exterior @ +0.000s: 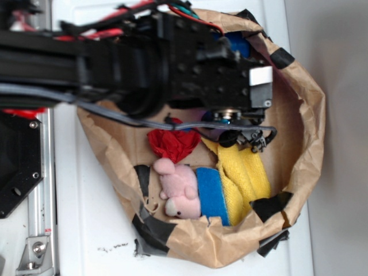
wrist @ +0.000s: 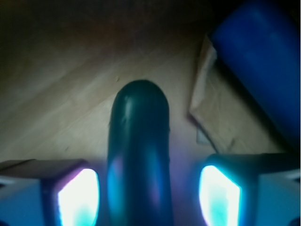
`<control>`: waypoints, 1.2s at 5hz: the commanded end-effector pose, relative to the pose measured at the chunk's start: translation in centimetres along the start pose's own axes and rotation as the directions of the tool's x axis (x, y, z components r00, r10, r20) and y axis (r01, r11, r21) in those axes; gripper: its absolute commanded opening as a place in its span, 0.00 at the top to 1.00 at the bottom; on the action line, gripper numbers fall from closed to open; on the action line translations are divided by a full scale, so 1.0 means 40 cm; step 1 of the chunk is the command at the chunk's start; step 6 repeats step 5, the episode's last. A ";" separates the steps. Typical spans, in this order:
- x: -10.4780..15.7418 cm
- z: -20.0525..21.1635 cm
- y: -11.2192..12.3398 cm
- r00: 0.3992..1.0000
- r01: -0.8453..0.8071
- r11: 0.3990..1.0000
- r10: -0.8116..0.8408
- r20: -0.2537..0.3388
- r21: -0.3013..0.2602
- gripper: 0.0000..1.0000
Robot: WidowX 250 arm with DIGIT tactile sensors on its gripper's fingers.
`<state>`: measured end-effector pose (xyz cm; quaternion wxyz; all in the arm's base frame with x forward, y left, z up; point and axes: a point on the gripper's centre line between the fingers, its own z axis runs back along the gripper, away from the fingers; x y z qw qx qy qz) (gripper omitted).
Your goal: Grab the plastic pickle.
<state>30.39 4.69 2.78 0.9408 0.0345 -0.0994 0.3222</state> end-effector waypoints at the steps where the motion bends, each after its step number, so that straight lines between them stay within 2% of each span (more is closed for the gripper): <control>1: 0.027 0.096 0.002 0.993 0.114 0.989 -0.109 0.054 -0.096 1.00; 2: 0.044 0.220 0.007 0.962 0.228 0.969 -0.209 0.175 -0.097 1.00; 3: 0.039 0.349 0.023 0.913 0.362 0.921 -0.320 0.253 -0.142 1.00; 4: 0.041 0.450 0.026 0.864 0.494 0.854 -0.462 0.202 -0.162 1.00; 5: 0.016 0.431 0.022 0.851 0.523 0.842 -0.505 0.147 -0.132 1.00; 6: 0.016 0.431 0.022 0.851 0.523 0.842 -0.505 0.147 -0.132 1.00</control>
